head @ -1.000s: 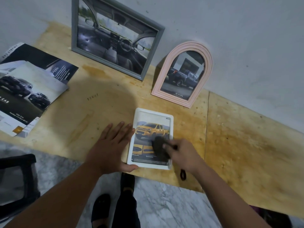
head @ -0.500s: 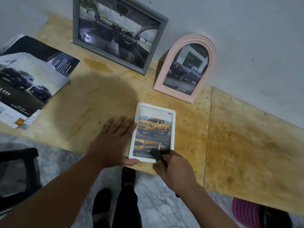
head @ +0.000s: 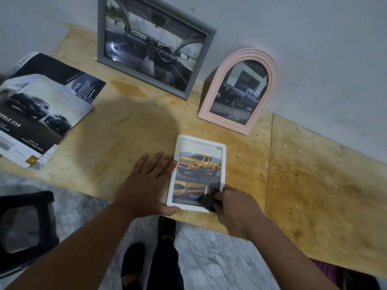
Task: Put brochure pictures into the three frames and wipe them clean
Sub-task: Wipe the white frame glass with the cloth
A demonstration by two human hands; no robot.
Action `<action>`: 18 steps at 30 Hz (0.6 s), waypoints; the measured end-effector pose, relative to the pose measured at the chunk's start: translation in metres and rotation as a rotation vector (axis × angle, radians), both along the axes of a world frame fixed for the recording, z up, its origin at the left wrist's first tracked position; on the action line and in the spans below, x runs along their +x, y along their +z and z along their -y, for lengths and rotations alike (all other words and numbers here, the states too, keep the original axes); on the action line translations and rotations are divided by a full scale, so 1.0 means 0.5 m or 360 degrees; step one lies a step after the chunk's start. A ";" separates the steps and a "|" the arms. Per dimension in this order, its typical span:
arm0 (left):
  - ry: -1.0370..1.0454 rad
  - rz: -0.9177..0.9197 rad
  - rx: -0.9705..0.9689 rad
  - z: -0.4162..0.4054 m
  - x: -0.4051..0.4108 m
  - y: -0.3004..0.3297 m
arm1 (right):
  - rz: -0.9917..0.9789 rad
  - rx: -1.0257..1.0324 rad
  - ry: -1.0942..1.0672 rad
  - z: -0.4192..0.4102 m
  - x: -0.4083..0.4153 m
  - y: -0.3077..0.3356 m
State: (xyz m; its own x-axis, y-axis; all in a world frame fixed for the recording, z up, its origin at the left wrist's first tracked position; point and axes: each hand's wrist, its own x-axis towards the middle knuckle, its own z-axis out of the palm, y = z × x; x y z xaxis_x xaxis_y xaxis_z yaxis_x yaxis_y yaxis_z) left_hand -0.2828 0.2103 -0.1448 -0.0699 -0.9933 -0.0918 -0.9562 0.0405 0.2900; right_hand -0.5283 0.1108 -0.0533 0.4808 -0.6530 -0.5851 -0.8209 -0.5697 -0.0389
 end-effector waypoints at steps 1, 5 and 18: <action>0.0000 -0.0001 0.0001 0.000 0.000 0.001 | 0.0013 -0.0001 0.0015 -0.004 0.008 -0.003; -0.0015 -0.0012 -0.0014 -0.001 0.000 0.002 | 0.0168 0.0003 0.0011 -0.023 0.057 -0.010; -0.0045 -0.0002 -0.0035 0.001 0.001 -0.003 | 0.0587 -0.0508 -0.0736 0.122 0.114 -0.050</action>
State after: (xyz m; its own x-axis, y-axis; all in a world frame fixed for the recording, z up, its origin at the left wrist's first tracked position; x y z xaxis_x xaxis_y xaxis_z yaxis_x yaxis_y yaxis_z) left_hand -0.2822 0.2096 -0.1461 -0.0983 -0.9927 -0.0700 -0.9541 0.0740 0.2902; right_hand -0.4715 0.0499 -0.0784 0.2414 -0.9536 -0.1801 -0.9485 -0.1926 -0.2514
